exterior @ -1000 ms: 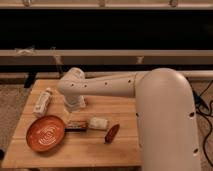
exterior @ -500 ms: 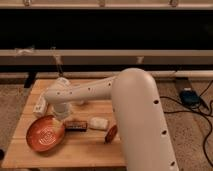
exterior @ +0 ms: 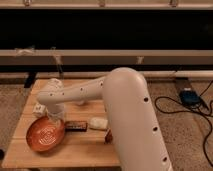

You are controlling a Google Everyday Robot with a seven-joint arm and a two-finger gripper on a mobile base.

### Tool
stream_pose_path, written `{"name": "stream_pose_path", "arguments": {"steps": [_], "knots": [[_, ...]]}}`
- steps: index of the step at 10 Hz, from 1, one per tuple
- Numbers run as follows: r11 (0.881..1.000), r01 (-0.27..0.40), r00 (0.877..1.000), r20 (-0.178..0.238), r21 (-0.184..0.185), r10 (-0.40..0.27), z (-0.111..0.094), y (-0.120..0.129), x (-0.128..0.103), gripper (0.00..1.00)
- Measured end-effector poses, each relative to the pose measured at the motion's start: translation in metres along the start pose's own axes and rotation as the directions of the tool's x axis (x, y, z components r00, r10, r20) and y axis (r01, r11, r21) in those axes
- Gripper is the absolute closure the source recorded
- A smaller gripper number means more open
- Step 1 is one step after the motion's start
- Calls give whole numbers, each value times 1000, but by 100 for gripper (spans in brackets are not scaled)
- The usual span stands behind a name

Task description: Pick up the ceramic bowl

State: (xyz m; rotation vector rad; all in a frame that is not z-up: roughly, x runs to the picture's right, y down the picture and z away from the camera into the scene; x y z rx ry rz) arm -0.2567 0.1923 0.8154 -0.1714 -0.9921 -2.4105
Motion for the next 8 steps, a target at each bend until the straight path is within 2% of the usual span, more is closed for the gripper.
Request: {"name": "stream_pose_path", "arguments": {"steps": [3, 5, 8], "knots": [[1000, 0, 1000, 5, -5, 0, 3, 1, -3, 97], [1000, 8, 1000, -10, -13, -8, -8, -1, -6, 100], [999, 31, 998, -50, -23, -32, -42, -14, -9, 100]]}}
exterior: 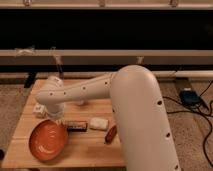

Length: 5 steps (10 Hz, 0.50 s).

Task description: Pick up the ceramic bowl

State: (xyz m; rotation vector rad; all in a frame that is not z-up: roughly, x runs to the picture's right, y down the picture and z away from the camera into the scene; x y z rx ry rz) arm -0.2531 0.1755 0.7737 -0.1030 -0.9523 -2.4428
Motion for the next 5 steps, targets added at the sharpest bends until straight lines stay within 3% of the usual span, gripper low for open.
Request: {"name": "stream_pose_path", "arguments": {"steps": [5], "knots": [[999, 36, 997, -65, -12, -37, -57, -17, 3, 100]]}}
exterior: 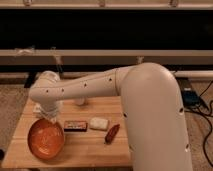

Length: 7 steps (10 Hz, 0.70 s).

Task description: Pick up the ceramic bowl

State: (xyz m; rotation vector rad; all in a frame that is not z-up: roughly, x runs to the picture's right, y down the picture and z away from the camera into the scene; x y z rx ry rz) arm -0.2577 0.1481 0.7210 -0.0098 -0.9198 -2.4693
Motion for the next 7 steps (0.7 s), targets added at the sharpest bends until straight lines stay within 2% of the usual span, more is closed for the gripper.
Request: {"name": "stream_pose_path", "arguments": {"steps": [3, 7], "knots": [[1000, 13, 999, -43, -9, -14, -27, -3, 9, 100], [1000, 24, 998, -55, -15, -24, -32, -5, 14, 100]]}}
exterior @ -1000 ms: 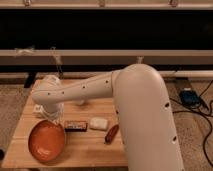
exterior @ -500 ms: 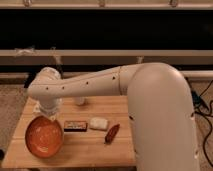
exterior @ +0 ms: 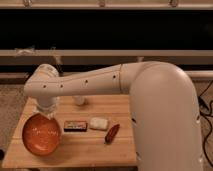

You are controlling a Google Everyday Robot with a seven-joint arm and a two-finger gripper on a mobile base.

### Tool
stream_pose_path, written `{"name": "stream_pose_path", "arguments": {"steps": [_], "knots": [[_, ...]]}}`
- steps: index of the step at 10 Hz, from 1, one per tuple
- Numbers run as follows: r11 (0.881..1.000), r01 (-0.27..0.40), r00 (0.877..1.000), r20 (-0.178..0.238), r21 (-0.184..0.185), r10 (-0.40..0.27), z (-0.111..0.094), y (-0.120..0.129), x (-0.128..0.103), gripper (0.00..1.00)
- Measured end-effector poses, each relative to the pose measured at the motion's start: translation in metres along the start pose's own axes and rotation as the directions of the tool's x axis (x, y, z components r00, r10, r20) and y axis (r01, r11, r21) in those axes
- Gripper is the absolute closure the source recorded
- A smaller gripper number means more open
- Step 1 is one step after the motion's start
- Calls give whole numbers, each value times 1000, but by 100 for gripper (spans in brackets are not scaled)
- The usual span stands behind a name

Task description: Pick up the ceramic bowl

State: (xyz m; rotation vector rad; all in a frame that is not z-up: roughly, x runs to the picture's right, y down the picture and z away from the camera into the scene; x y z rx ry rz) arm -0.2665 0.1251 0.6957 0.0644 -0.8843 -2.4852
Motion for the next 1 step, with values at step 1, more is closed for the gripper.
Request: {"name": "stream_pose_path", "arguments": {"steps": [1], "knots": [[1000, 0, 1000, 0, 0, 0, 0, 0, 0, 100]]}}
